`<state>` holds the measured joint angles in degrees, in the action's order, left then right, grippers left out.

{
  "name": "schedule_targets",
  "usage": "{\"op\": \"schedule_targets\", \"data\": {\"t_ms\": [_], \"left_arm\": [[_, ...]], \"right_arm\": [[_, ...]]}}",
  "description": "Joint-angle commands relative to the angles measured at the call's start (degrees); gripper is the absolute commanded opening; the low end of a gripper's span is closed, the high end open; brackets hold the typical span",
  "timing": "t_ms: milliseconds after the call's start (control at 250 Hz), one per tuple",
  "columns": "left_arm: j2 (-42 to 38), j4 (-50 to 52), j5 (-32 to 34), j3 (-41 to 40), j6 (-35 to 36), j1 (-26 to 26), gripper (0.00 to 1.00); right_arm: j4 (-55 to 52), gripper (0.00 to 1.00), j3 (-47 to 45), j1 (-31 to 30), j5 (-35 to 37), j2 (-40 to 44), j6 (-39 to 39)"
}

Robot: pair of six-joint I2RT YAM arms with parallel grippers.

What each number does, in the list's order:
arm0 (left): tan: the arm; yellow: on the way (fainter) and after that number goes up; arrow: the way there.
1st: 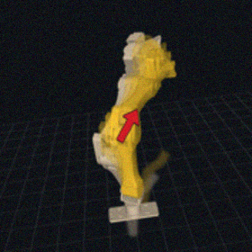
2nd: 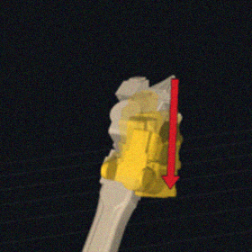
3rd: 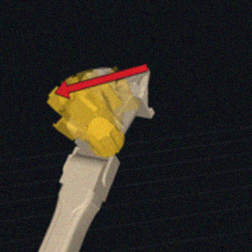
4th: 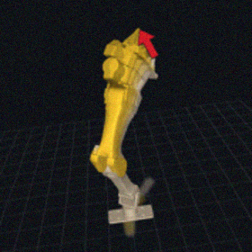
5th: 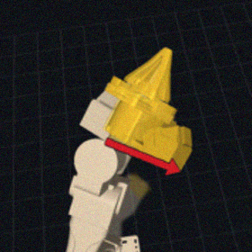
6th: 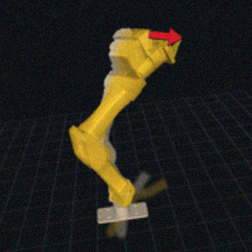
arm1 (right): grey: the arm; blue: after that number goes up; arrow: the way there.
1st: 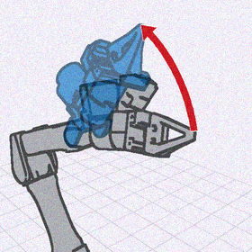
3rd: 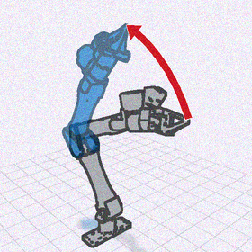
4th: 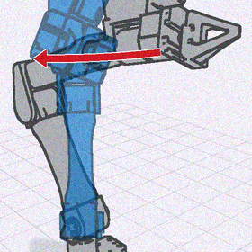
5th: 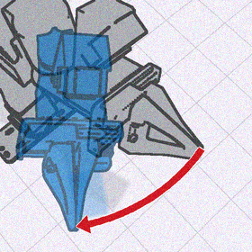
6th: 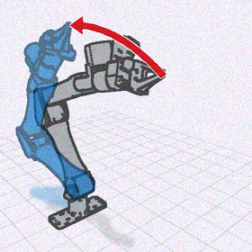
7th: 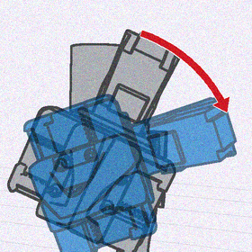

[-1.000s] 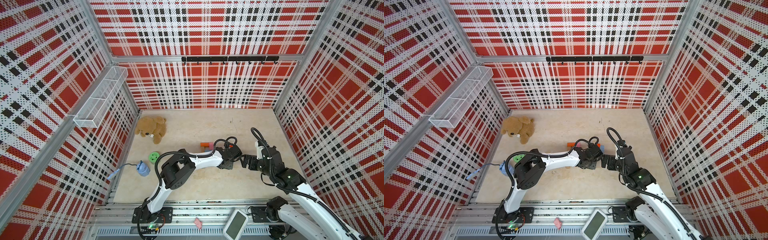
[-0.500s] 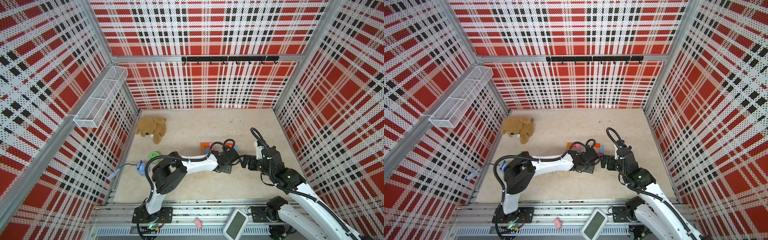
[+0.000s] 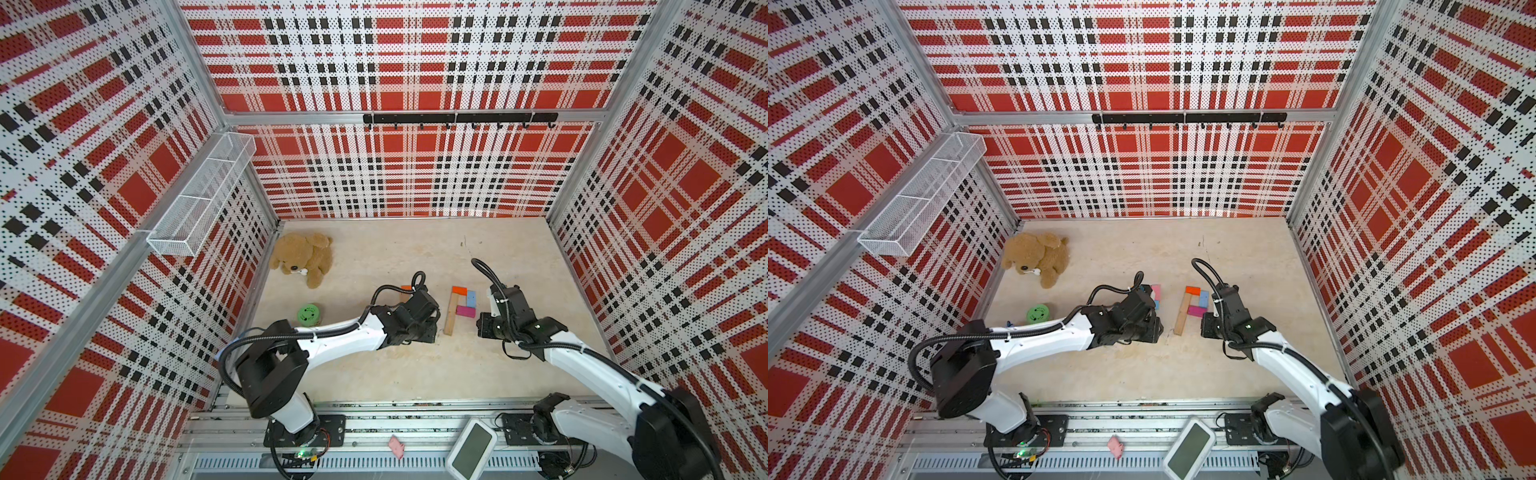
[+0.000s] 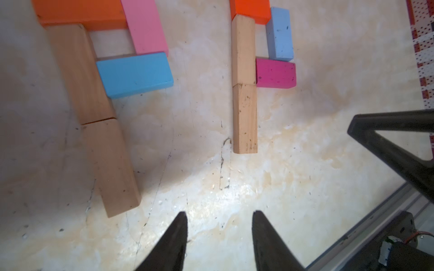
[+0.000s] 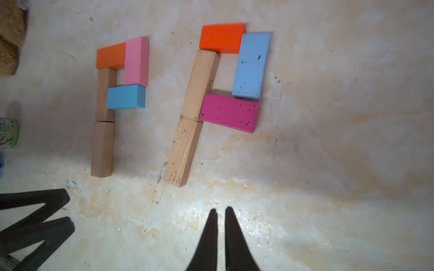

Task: Assemble the letter p with building blocks
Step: Assemble the building block at the center of the board, then adjust the building block at the center of the board.

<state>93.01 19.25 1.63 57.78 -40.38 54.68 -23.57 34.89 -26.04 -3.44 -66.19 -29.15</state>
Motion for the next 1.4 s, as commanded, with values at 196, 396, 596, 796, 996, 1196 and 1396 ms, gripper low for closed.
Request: {"op": "schedule_targets", "data": {"t_ms": [196, 396, 596, 796, 996, 1196, 1396], "left_arm": [[3.59, -5.35, -6.18, -1.6, 2.23, -0.8, 0.48], [4.13, -4.5, -5.47, -0.92, 3.16, -1.26, 0.48], [4.02, -4.82, -6.51, -1.14, 3.32, -2.2, 0.48], [2.52, -4.96, -6.31, -1.79, 3.43, -2.29, 0.5], [2.03, -4.83, -6.31, -1.85, 3.13, -2.25, 0.5], [1.03, -4.75, -5.98, -2.23, 2.98, -2.32, 0.5], [0.42, -4.79, -5.82, -2.5, 2.91, -2.29, 0.5]], "right_arm": [[7.79, 0.1, 0.59, -0.41, -2.36, -8.52, -0.14], [10.31, 0.12, 0.85, -0.76, -2.95, -11.31, -0.08], [12.94, 0.13, 2.06, -1.77, -4.3, -16.55, -0.19], [13.72, 0.14, 2.97, -2.29, -3.76, -18.69, -0.05], [14.31, 0.17, 3.43, -2.73, -3.68, -20.09, 0.17], [14.28, 0.17, 4.48, -3.49, -3.33, -22.26, 0.3], [14.08, 0.18, 4.98, -3.66, -2.54, -23.26, 0.38]]}}
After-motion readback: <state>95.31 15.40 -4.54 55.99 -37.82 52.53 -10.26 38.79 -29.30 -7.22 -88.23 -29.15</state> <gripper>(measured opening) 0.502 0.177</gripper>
